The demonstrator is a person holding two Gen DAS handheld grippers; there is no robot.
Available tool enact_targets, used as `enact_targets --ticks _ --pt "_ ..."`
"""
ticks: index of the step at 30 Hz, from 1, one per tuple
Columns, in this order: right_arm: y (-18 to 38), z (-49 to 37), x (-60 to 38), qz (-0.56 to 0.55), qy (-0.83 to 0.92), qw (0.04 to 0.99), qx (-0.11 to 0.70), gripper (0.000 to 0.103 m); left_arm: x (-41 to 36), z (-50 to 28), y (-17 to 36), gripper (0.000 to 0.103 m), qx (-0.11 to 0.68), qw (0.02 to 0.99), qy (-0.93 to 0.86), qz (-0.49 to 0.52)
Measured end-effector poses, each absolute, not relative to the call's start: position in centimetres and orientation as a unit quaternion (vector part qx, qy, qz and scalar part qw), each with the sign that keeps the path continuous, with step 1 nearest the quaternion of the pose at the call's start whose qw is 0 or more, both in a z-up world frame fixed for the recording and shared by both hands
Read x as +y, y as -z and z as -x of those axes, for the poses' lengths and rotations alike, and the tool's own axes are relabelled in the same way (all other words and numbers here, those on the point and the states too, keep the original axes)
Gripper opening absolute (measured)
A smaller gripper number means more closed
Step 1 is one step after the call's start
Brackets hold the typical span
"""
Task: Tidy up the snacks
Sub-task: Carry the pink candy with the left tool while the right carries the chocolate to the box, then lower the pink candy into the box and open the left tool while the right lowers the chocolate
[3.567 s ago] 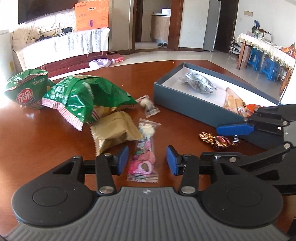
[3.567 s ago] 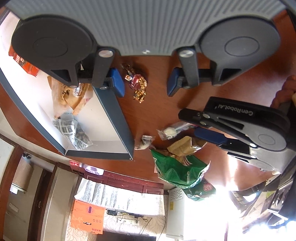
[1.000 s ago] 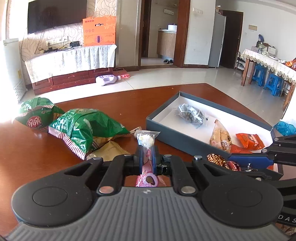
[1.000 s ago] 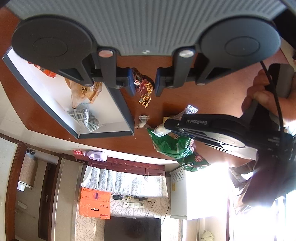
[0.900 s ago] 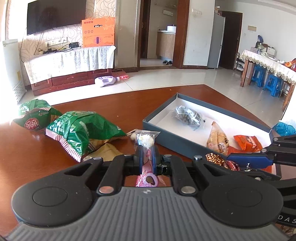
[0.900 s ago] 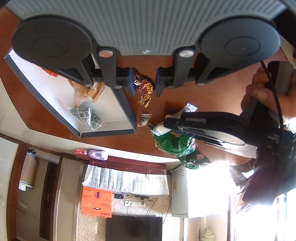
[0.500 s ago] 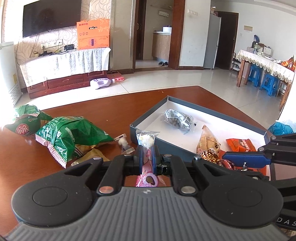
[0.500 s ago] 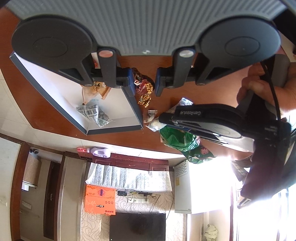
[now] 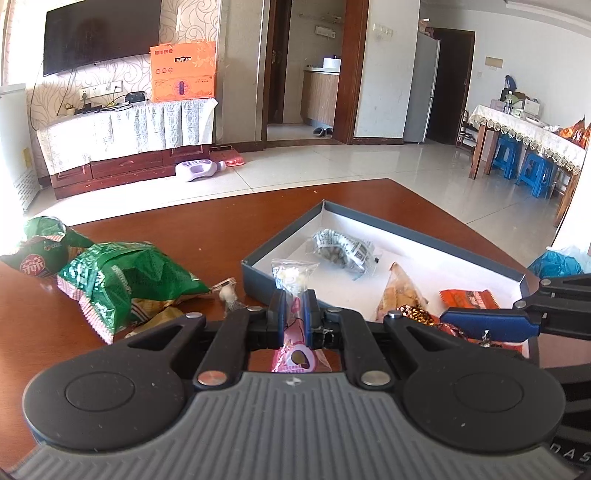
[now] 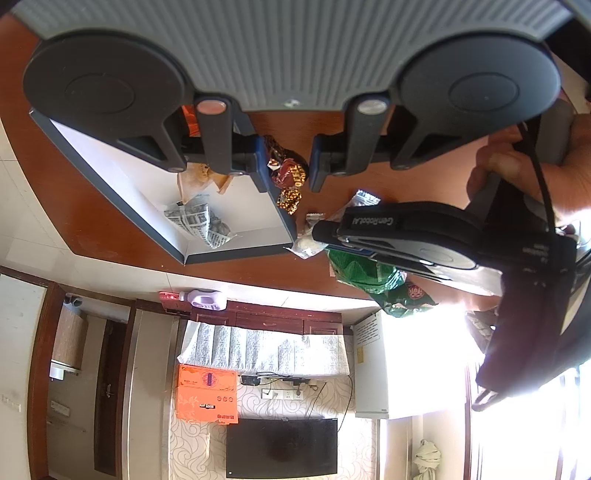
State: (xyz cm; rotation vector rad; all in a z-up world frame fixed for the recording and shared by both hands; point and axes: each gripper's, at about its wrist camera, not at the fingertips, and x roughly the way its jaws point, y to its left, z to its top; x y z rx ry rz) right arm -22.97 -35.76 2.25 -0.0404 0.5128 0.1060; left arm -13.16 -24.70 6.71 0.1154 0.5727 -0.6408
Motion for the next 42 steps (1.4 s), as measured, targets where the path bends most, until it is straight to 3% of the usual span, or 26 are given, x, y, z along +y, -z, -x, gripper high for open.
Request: enact_targets --ticks 42 --pt "-2.1 23.2 -41.7 -0.029 0.027 0.969 0.245 0.026 -35.0 12.3 -5.4 0.012 0.28 0.885 0.368 -0.045"
